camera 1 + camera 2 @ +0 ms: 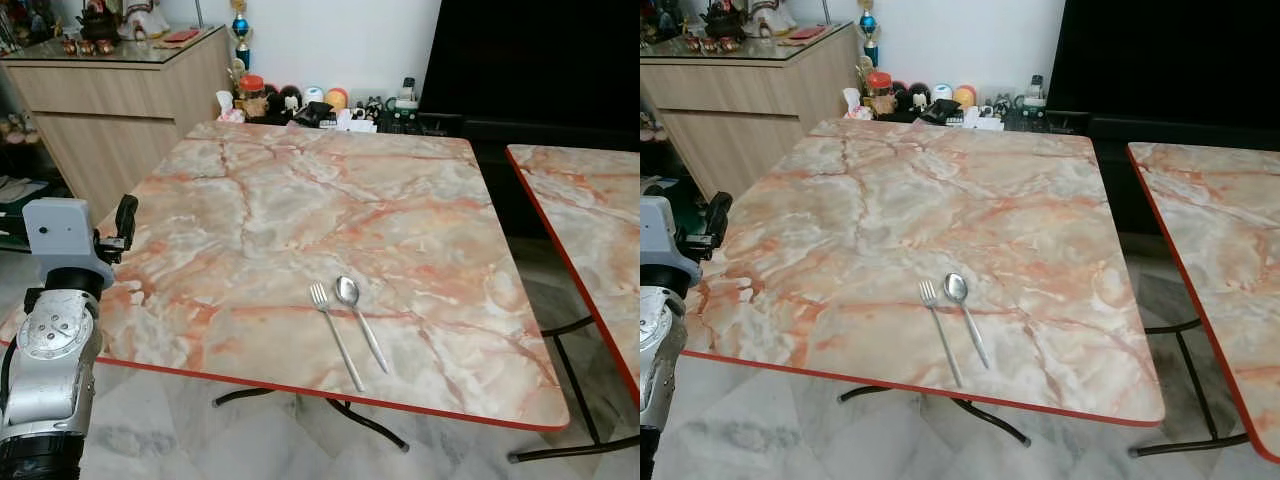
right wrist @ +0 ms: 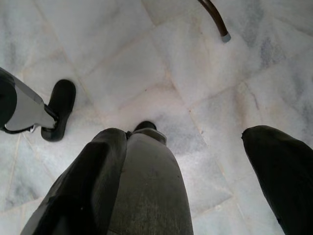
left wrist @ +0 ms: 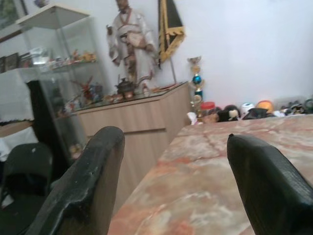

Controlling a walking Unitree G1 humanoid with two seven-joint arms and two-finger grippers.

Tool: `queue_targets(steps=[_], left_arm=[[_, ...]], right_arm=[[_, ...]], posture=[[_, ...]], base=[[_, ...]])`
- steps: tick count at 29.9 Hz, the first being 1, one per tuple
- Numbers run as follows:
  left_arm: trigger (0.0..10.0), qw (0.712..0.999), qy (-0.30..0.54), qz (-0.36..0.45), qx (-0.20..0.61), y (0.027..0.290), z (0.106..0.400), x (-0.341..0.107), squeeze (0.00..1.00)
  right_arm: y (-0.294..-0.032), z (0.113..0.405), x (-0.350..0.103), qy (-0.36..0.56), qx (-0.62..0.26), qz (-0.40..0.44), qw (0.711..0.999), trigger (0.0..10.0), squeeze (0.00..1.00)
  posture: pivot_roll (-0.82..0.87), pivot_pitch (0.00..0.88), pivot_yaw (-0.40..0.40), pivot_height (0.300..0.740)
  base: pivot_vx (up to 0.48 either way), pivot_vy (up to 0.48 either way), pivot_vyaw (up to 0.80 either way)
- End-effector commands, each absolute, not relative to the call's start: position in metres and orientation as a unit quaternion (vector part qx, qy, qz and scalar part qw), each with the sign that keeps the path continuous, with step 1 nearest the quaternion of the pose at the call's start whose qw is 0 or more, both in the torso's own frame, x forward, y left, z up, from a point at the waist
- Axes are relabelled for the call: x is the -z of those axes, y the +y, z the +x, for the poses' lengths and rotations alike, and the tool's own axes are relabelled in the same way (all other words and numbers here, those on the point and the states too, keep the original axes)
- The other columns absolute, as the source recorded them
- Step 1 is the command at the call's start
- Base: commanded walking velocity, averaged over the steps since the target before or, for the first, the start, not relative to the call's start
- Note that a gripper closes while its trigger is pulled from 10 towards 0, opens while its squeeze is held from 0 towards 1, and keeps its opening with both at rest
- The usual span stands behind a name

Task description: Setting the table

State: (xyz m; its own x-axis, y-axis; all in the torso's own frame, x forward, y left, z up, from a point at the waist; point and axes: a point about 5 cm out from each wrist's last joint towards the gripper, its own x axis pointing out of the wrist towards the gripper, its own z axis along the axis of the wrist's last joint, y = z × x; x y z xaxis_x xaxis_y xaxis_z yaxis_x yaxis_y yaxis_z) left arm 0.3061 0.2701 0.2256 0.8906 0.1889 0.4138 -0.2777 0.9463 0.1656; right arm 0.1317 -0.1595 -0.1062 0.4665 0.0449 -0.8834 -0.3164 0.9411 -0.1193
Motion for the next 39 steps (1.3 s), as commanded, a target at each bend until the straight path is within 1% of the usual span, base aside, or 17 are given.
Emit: queue_targets(steps=[1, 2, 4, 5, 7, 9, 11, 13, 14, 18, 19, 26, 29, 33, 36, 37, 39], left_arm=[[10.0, 0.961, -0.193, 0.131, -0.145, 0.285, 0.302, -0.225, 0.00], [10.0, 0.961, -0.193, 0.131, -0.145, 0.285, 0.302, -0.225, 0.00], [10.0, 0.951, -0.184, 0.151, -0.196, 0.306, 0.295, -0.222, 0.00], [10.0, 0.951, -0.184, 0.151, -0.196, 0.306, 0.295, -0.222, 0.00], [10.0, 0.939, -0.174, 0.177, -0.237, 0.322, 0.289, -0.221, 0.00], [10.0, 0.920, -0.147, 0.201, -0.303, 0.344, 0.280, -0.216, 0.00], [10.0, 0.882, -0.106, 0.213, -0.407, 0.378, 0.260, -0.204, 0.00], [10.0, 0.860, -0.071, 0.232, -0.448, 0.396, 0.245, -0.190, 0.00], [10.0, 0.860, -0.071, 0.232, -0.448, 0.396, 0.245, -0.190, 0.00], [10.0, 0.836, 0.015, 0.253, -0.487, 0.417, 0.223, -0.156, 0.00], [10.0, 0.833, 0.067, 0.251, -0.489, 0.422, 0.213, -0.133, 0.00], [10.0, 0.816, 0.184, 0.243, -0.492, 0.422, 0.187, -0.079, 0.00], [10.0, 0.808, 0.269, 0.245, -0.464, 0.409, 0.170, -0.040, 0.00], [10.0, 0.799, 0.316, 0.235, -0.455, 0.400, 0.156, -0.016, 0.00], [10.0, 0.799, 0.337, 0.216, -0.449, 0.393, 0.152, -0.005, 0.00], [10.0, 0.810, 0.362, 0.197, -0.417, 0.381, 0.153, 0.008, 0.00], [10.0, 0.816, 0.371, 0.189, -0.401, 0.375, 0.154, 0.013, 0.00]], right_arm=[[-0.161, 0.117, 0.112, 0.535, -0.107, -0.135, 0.827, 10.0, 0.00], [-0.161, 0.117, 0.112, 0.535, -0.107, -0.135, 0.827, 10.0, 0.00], [-0.162, 0.118, 0.111, 0.534, -0.105, -0.134, 0.828, 10.0, 0.00], [-0.162, 0.118, 0.111, 0.534, -0.105, -0.134, 0.828, 10.0, 0.00], [-0.164, 0.119, 0.111, 0.534, -0.104, -0.134, 0.828, 10.0, 0.00], [-0.166, 0.118, 0.111, 0.535, -0.103, -0.135, 0.827, 10.0, 0.00], [-0.168, 0.117, 0.111, 0.537, -0.102, -0.135, 0.826, 10.0, 0.00], [-0.168, 0.115, 0.111, 0.538, -0.101, -0.134, 0.826, 10.0, 0.00], [-0.168, 0.115, 0.111, 0.538, -0.101, -0.134, 0.826, 10.0, 0.00], [-0.168, 0.111, 0.113, 0.541, -0.101, -0.133, 0.824, 10.0, 0.00], [-0.168, 0.110, 0.113, 0.542, -0.100, -0.133, 0.823, 10.0, 0.00], [-0.166, 0.107, 0.114, 0.544, -0.100, -0.131, 0.823, 10.0, 0.00], [-0.166, 0.108, 0.113, 0.543, -0.097, -0.131, 0.824, 10.0, 0.00], [-0.167, 0.112, 0.113, 0.542, -0.096, -0.131, 0.825, 10.0, 0.00], [-0.168, 0.113, 0.112, 0.542, -0.095, -0.132, 0.825, 10.0, 0.00], [-0.169, 0.114, 0.112, 0.541, -0.094, -0.132, 0.825, 10.0, 0.00], [-0.169, 0.115, 0.112, 0.541, -0.093, -0.132, 0.826, 10.0, 0.00]], posture=[[0.06, 0.046, 0.015, 0.740], [0.06, 0.046, 0.015, 0.740], [0.06, 0.046, 0.015, 0.740], [0.06, 0.046, 0.015, 0.740], [0.06, 0.049, 0.015, 0.740], [0.07, 0.050, 0.014, 0.740], [0.06, 0.052, 0.016, 0.740], [0.06, 0.053, 0.017, 0.740], [0.06, 0.053, 0.017, 0.740], [0.07, 0.052, 0.017, 0.740], [0.07, 0.055, 0.017, 0.740], [0.06, 0.053, 0.018, 0.740], [0.06, 0.055, 0.016, 0.740], [0.05, 0.057, 0.017, 0.740], [0.05, 0.057, 0.014, 0.740], [0.05, 0.059, 0.014, 0.740], [0.05, 0.059, 0.014, 0.740]], base=[[0.000, 0.000, 0.00], [0.000, 0.000, 0.00], [0.000, 0.000, 0.00], [0.000, 0.000, 0.00], [0.000, 0.000, 0.00], [0.000, 0.000, 0.00], [0.000, 0.000, 0.00], [0.000, 0.000, 0.00], [0.000, 0.000, 0.00], [0.000, 0.000, 0.00], [0.000, 0.000, 0.00], [0.000, 0.000, 0.00], [0.000, 0.000, 0.00], [0.000, 0.000, 0.00], [0.000, 0.000, 0.00], [0.000, 0.000, 0.00], [0.000, 0.000, 0.00]])
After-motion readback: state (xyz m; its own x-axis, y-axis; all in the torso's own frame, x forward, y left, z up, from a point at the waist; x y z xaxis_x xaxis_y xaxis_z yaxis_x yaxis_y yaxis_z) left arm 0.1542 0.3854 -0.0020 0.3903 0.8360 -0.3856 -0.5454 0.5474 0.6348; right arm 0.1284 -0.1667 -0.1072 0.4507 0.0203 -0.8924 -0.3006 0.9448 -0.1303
